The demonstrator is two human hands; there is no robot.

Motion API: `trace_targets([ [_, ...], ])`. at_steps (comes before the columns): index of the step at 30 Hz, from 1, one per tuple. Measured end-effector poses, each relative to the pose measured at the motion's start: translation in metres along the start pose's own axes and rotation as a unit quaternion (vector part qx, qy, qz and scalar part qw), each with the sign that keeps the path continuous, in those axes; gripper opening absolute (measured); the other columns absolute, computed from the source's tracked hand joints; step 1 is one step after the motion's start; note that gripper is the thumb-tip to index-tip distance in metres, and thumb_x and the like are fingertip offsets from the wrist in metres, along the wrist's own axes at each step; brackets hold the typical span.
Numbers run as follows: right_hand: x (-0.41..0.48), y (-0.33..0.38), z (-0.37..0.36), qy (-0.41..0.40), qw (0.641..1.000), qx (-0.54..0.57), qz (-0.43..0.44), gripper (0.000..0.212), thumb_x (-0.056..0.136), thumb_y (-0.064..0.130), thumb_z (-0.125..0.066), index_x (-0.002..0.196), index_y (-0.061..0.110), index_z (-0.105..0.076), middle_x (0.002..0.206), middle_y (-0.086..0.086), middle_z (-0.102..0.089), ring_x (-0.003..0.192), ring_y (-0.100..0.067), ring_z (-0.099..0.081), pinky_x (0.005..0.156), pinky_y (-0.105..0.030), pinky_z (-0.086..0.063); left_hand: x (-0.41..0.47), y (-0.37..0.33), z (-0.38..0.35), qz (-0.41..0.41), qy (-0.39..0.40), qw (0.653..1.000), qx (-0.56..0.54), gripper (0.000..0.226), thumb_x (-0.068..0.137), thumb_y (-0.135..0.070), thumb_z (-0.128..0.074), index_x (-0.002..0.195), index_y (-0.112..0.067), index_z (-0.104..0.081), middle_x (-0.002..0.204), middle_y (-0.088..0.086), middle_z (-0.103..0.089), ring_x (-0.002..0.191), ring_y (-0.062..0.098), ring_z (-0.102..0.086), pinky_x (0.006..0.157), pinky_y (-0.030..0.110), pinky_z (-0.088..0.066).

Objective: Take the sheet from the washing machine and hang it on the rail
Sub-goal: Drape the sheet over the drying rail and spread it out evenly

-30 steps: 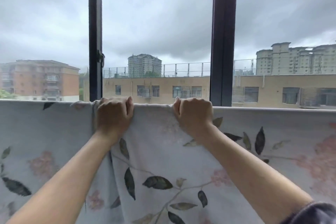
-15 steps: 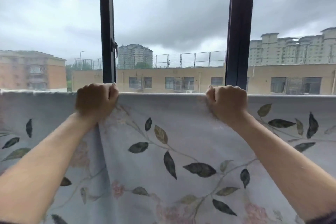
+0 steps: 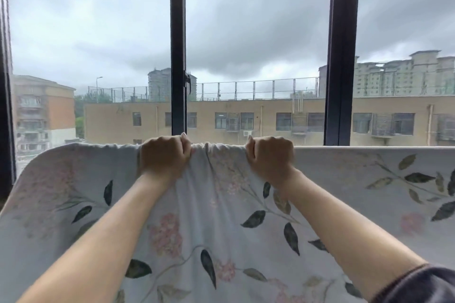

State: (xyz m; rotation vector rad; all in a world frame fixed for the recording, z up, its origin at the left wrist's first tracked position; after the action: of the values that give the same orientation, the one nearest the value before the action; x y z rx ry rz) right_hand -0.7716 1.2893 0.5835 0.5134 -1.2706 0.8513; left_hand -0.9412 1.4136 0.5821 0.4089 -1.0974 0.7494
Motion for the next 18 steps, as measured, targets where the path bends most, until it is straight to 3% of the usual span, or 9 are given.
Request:
trace_targets([
  [3, 0.008, 0.051, 0.000, 0.012, 1.000, 0.020, -0.005, 0.059, 0.088, 0.035, -0.031, 0.032, 0.016, -0.041, 0.033, 0.006, -0.022, 0.028, -0.014, -0.022, 0.048, -0.010, -0.006, 0.001, 0.003, -0.002, 0.002, 0.012, 1.000, -0.002, 0.053, 0.097, -0.032, -0.029, 0.077, -0.006, -0.070, 0.079, 0.020, -0.069, 0.074, 0.037, -0.064, 0.066, 0.034, -0.043],
  [7, 0.008, 0.066, 0.004, 0.016, 0.999, 0.050, -0.006, 0.054, 0.085, 0.031, -0.045, 0.034, 0.014, -0.045, 0.033, 0.003, -0.025, 0.025, -0.017, -0.039, 0.039, -0.016, -0.025, -0.001, 0.011, -0.002, -0.053, -0.025, 0.998, -0.020, 0.061, 0.089, -0.040, -0.017, 0.070, -0.011, -0.067, 0.069, 0.014, -0.068, 0.063, 0.034, -0.063, 0.059, 0.032, -0.041],
  [9, 0.007, 0.060, 0.002, 0.039, 0.998, 0.040, -0.008, 0.055, 0.089, 0.033, -0.036, 0.037, 0.017, -0.044, 0.037, 0.003, -0.025, 0.028, -0.018, -0.041, 0.042, -0.016, -0.025, 0.000, 0.023, -0.002, -0.067, -0.015, 0.997, -0.024, 0.060, 0.089, -0.041, -0.017, 0.071, -0.011, -0.067, 0.069, 0.014, -0.068, 0.064, 0.033, -0.063, 0.059, 0.031, -0.038],
  [11, 0.004, 0.053, -0.004, 0.078, 0.997, 0.019, -0.012, 0.058, 0.091, 0.035, -0.028, 0.041, 0.015, -0.048, 0.037, -0.002, -0.037, 0.034, -0.020, -0.044, 0.045, -0.019, -0.023, 0.001, 0.047, 0.000, -0.055, -0.011, 0.998, -0.025, 0.060, 0.088, -0.041, -0.019, 0.074, -0.010, -0.069, 0.073, 0.018, -0.068, 0.069, 0.035, -0.064, 0.061, 0.032, -0.037],
  [14, 0.002, 0.043, 0.000, 0.083, 0.997, 0.007, 0.004, 0.056, 0.095, 0.032, -0.035, 0.052, 0.006, -0.059, 0.048, -0.010, -0.054, 0.044, -0.025, -0.053, 0.047, -0.021, -0.023, 0.002, 0.085, 0.006, -0.056, -0.023, 0.998, -0.005, 0.061, 0.089, -0.041, -0.020, 0.073, -0.008, -0.069, 0.072, 0.022, -0.067, 0.069, 0.038, -0.064, 0.062, 0.033, -0.040],
  [18, 0.003, 0.044, 0.002, 0.117, 0.993, -0.003, 0.001, 0.062, 0.096, 0.038, -0.019, 0.062, 0.006, -0.060, 0.057, -0.008, -0.051, 0.053, -0.023, -0.048, 0.056, -0.027, -0.038, 0.001, 0.125, 0.009, -0.077, -0.014, 0.997, -0.024, 0.056, 0.093, -0.039, -0.024, 0.073, -0.008, -0.066, 0.072, 0.019, -0.067, 0.065, 0.033, -0.061, 0.060, 0.032, -0.034],
])
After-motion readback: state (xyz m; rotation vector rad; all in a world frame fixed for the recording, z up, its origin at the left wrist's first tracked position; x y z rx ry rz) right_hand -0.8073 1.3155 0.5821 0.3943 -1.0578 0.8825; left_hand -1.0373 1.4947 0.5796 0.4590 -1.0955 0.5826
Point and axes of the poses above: each hand's wrist, its own x-axis towards the middle knuckle, its own z-axis out of the back of the hand, y = z × x, the point moved 8 cm from there along x, towards the middle knuckle
